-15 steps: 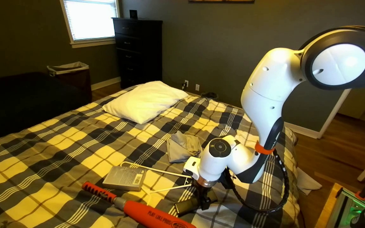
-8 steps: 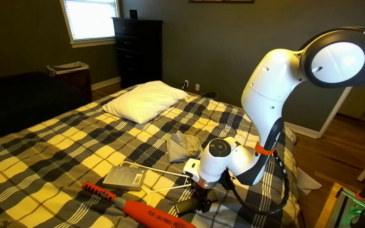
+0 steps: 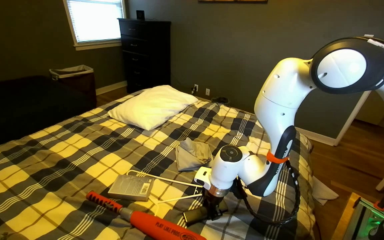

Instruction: Move the remote control to the right.

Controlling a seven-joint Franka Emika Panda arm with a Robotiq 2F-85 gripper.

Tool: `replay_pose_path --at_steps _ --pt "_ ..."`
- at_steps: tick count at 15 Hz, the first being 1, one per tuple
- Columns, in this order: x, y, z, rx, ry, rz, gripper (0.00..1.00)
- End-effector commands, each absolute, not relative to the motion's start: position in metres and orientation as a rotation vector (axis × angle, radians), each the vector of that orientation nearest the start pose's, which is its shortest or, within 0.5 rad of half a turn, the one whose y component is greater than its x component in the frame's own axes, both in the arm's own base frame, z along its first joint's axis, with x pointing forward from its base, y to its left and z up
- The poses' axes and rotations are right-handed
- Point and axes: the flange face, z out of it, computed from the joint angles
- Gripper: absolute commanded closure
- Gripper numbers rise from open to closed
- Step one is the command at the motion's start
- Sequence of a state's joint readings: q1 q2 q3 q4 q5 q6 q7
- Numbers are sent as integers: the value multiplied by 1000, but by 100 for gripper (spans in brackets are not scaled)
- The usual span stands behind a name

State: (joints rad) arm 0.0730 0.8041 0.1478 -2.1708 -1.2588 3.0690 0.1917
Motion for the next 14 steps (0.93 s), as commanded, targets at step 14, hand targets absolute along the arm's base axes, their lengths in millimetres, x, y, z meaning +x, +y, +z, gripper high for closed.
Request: replay_pose_path --at_steps 14 --pt "437 172 161 -2857 -1636 -538 47"
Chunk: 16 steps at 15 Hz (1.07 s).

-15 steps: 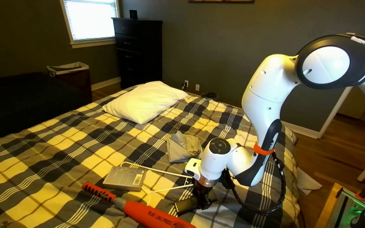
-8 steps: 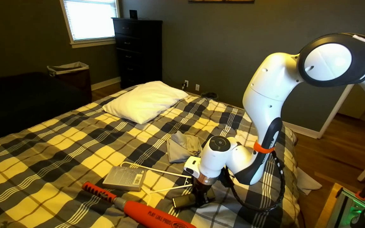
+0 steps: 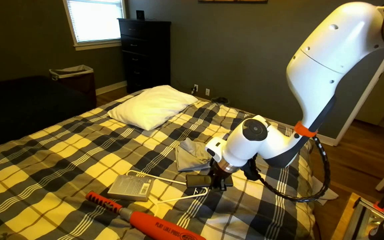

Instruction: Move the remote control to the right.

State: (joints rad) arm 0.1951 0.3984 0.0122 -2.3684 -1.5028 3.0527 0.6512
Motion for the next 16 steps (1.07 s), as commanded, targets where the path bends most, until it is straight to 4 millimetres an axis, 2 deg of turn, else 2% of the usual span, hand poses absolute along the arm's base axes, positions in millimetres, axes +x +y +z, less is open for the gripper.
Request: replay_pose_path --at_steps 1,2,3,4,8,10,12,13,14,15,16 --pt "438 171 164 -2857 -1640 -546 47" --pt "438 171 162 -2855 -1643 -543 72" --pt "452 167 167 -2873 -1535 -595 72" --pt "458 158 180 -2907 -1414 -651 72" --pt "457 85 218 -3032 -1084 -742 72" --pt "460 42 218 -3110 -895 -730 72" --pt "469 9 213 -3154 -887 -715 72" --pt "471 -4 213 -3150 -819 -722 72" --pt "473 11 214 -3163 -873 -721 72" --pt "472 2 214 -3172 -853 -716 47" --pt "472 0 214 -3174 -852 -715 47"
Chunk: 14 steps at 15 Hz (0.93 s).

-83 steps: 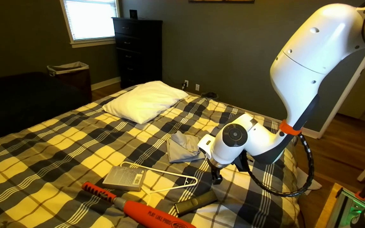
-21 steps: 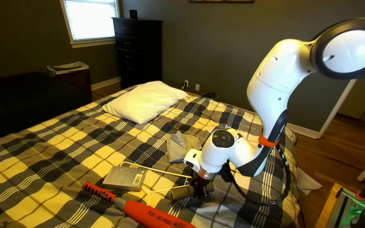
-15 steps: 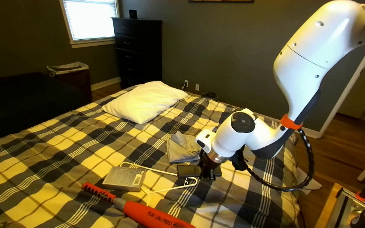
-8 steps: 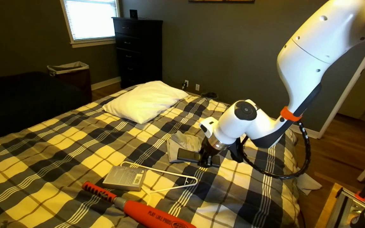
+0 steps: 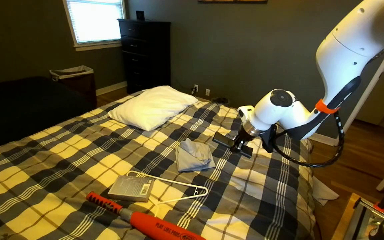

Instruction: Move the remote control to the right.

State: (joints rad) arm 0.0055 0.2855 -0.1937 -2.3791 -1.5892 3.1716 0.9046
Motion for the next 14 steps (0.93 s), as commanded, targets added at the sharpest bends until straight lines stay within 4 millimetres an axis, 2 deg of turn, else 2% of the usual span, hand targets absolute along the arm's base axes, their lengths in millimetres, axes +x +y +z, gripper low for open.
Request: replay_pose_path --at_steps 1,2,3,6,7,8,11,12,13,14 --pt "472 2 214 -3170 -858 -716 47" --pt "472 6 214 -3164 -869 -717 72" --pt "474 8 209 -3129 -891 -708 72" --pt "481 -23 248 -2920 -982 -879 72" --pt "487 -39 264 -2868 -940 -988 72" --pt "489 -55 271 -2821 -856 -1011 72" --pt "499 -97 288 -2682 -687 -1117 72" --pt "500 -109 288 -2646 -649 -1104 72" --pt "501 -118 292 -2619 -622 -1107 72" --pt "491 -105 296 -2679 -669 -1130 72"
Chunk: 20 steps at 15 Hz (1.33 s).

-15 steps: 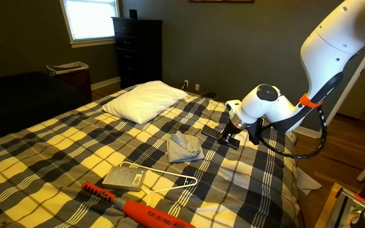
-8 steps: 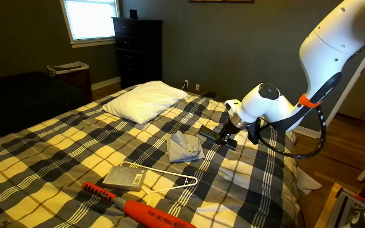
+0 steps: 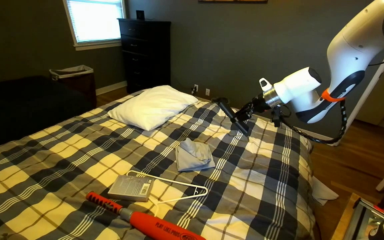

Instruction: Move the remote control to the right.

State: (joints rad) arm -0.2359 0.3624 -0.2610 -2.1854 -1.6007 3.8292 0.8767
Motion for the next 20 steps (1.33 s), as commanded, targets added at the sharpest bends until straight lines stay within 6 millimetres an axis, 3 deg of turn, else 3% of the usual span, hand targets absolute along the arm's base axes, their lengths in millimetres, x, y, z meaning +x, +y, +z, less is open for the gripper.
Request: replay_pose_path --at_steps 1,6,7,10,13,19,20 --pt "493 -113 295 -2674 -658 -1134 47" --pt "493 -106 293 -2665 -673 -1126 47" --pt "493 -106 293 -2665 -673 -1126 72" --pt "511 -108 280 -2597 -733 -1063 72" --pt "526 -89 270 -2539 -870 -868 72" --pt "547 -85 288 -2290 -939 -610 72" --pt "554 -58 271 -2288 -919 -623 72"
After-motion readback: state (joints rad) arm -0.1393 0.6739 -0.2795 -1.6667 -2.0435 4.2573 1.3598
